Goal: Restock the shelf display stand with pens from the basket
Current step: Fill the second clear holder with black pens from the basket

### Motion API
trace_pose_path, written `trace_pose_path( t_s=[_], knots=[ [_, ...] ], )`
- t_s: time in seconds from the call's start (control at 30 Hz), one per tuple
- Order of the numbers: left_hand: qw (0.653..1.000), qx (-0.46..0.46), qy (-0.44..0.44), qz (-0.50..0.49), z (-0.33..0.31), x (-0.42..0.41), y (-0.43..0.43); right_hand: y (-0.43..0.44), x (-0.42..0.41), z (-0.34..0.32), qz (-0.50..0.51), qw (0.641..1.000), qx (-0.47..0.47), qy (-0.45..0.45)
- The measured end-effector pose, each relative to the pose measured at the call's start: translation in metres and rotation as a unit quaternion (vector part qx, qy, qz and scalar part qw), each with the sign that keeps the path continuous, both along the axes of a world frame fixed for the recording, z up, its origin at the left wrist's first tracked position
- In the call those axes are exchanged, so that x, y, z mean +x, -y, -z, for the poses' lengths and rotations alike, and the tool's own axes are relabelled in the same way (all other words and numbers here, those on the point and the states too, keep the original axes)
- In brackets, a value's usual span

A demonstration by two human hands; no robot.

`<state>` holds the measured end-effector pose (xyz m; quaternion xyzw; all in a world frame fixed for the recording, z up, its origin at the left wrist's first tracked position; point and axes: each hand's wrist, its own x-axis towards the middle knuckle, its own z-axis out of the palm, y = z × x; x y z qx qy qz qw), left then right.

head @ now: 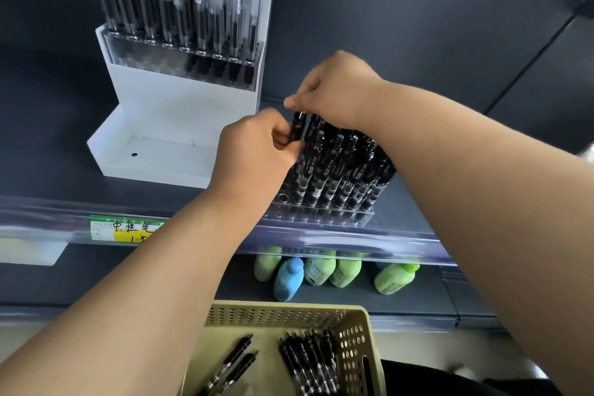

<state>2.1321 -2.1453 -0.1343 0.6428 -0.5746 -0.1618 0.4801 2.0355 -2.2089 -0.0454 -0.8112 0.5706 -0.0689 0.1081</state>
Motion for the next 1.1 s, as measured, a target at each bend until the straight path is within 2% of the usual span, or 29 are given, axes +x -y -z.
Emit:
trace_pose_path(
  t_s=[0.13, 0.23, 0.47, 0.53, 0.63, 0.73, 0.8, 0.83, 0.9, 0.93, 0.97, 1.0, 1.03, 1.1],
  knots=[
    [1.000, 0.008, -0.028, 0.000, 0.005, 0.000, -0.001, 0.004, 0.004, -0.002, -0.029, 0.999, -0.001, -0.029],
    [1.000, 0.003, -0.028, -0.001, 0.009, -0.002, -0.001, 0.006, 0.010, -0.003, -0.007, 0.998, -0.006, -0.065],
    [0.999, 0.049, 0.008, 0.021, 0.017, 0.002, -0.005, 0.004, 0.008, -0.008, 0.029, 0.996, -0.014, -0.085],
    [0.999, 0.048, 0.012, 0.021, 0.018, 0.003, -0.010, -0.004, 0.003, -0.011, 0.037, 0.998, -0.020, -0.045],
    [0.999, 0.044, 0.023, 0.012, 0.020, 0.008, -0.023, -0.024, -0.013, -0.012, 0.046, 0.991, -0.087, 0.095],
    [0.998, 0.048, 0.034, 0.011, 0.020, 0.014, -0.040, -0.065, -0.033, 0.006, 0.040, 0.949, -0.210, 0.231],
    [0.998, 0.055, 0.037, 0.020, 0.017, 0.016, -0.053, -0.103, -0.044, 0.033, 0.013, 0.920, -0.274, 0.280],
    [0.997, 0.063, 0.033, 0.029, 0.018, 0.016, -0.059, -0.121, -0.052, 0.054, 0.009, 0.919, -0.273, 0.283],
    [0.993, 0.098, 0.036, 0.047, 0.026, 0.017, -0.076, -0.154, -0.069, 0.104, 0.040, 0.953, -0.189, 0.232],
    [0.989, 0.125, 0.050, 0.054, 0.034, 0.017, -0.087, -0.169, -0.076, 0.130, 0.054, 0.981, -0.108, 0.153],
    [0.984, 0.155, 0.068, 0.060, 0.043, 0.017, -0.096, -0.180, -0.082, 0.151, 0.057, 0.998, -0.017, 0.034],
    [0.977, 0.180, 0.088, 0.066, 0.051, 0.017, -0.104, -0.187, -0.084, 0.167, 0.054, 0.993, 0.076, -0.071],
    [0.970, 0.205, 0.106, 0.072, 0.060, 0.017, -0.112, -0.193, -0.083, 0.177, 0.050, 0.981, 0.146, -0.120],
    [0.956, 0.252, 0.131, 0.079, 0.075, 0.018, -0.126, -0.200, -0.076, 0.183, 0.074, 0.972, 0.208, -0.079]
  ],
)
